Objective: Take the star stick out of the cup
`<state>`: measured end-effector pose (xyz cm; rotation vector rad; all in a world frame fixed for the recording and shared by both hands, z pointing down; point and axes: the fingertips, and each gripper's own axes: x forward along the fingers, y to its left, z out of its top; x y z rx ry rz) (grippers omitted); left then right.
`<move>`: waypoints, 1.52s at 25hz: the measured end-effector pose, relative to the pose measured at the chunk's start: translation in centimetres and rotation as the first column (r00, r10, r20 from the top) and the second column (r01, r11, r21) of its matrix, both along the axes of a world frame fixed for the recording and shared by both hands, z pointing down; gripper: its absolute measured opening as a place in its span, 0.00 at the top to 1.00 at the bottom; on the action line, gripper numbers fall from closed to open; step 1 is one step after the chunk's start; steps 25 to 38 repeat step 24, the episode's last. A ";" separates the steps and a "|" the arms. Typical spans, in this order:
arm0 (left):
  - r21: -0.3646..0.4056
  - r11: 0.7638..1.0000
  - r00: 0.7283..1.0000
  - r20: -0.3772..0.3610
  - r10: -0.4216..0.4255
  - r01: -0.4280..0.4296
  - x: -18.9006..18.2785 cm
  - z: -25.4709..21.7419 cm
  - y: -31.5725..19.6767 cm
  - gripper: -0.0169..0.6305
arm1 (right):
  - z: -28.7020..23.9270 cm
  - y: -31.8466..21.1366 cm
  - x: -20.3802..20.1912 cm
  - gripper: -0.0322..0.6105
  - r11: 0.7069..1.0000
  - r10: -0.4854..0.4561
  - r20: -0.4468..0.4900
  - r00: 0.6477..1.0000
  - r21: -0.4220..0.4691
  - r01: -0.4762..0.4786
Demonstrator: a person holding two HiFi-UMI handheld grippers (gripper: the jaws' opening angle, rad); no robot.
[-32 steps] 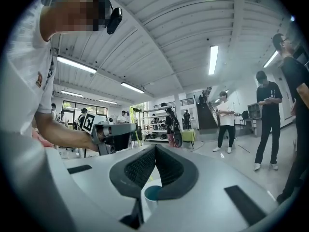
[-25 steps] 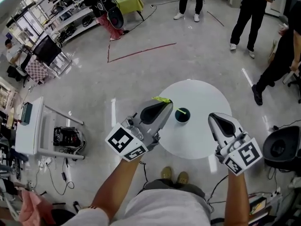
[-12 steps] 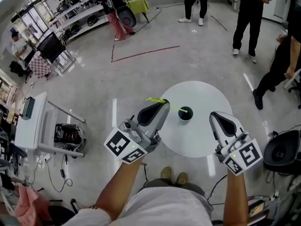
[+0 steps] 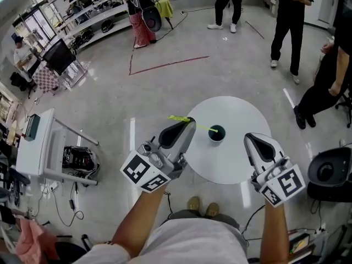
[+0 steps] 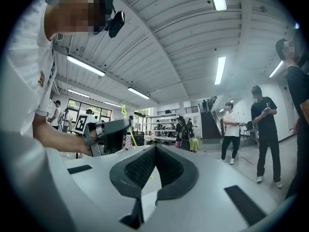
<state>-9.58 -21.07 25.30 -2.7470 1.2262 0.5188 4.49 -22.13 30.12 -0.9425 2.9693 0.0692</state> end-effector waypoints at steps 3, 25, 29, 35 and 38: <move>0.002 1.000 1.000 -0.001 0.007 -0.007 -0.5 0.3 0.6 0.94 | 0.3 0.7 -0.7 0.93 1.000 0.004 -0.006 1.000 0.003 -0.004; 0.005 1.000 1.000 -0.014 0.019 -0.019 -0.9 0.5 1.3 0.94 | 0.5 1.5 -1.0 0.93 1.000 0.023 0.001 1.000 0.010 -0.023; 0.005 1.000 1.000 -0.014 0.019 -0.019 -0.9 0.5 1.3 0.94 | 0.5 1.5 -1.0 0.93 1.000 0.023 0.001 1.000 0.010 -0.023; 0.005 1.000 1.000 -0.014 0.019 -0.019 -0.9 0.5 1.3 0.94 | 0.5 1.5 -1.0 0.93 1.000 0.023 0.001 1.000 0.010 -0.023; 0.005 1.000 1.000 -0.014 0.019 -0.019 -0.9 0.5 1.3 0.94 | 0.5 1.5 -1.0 0.93 1.000 0.023 0.001 1.000 0.010 -0.023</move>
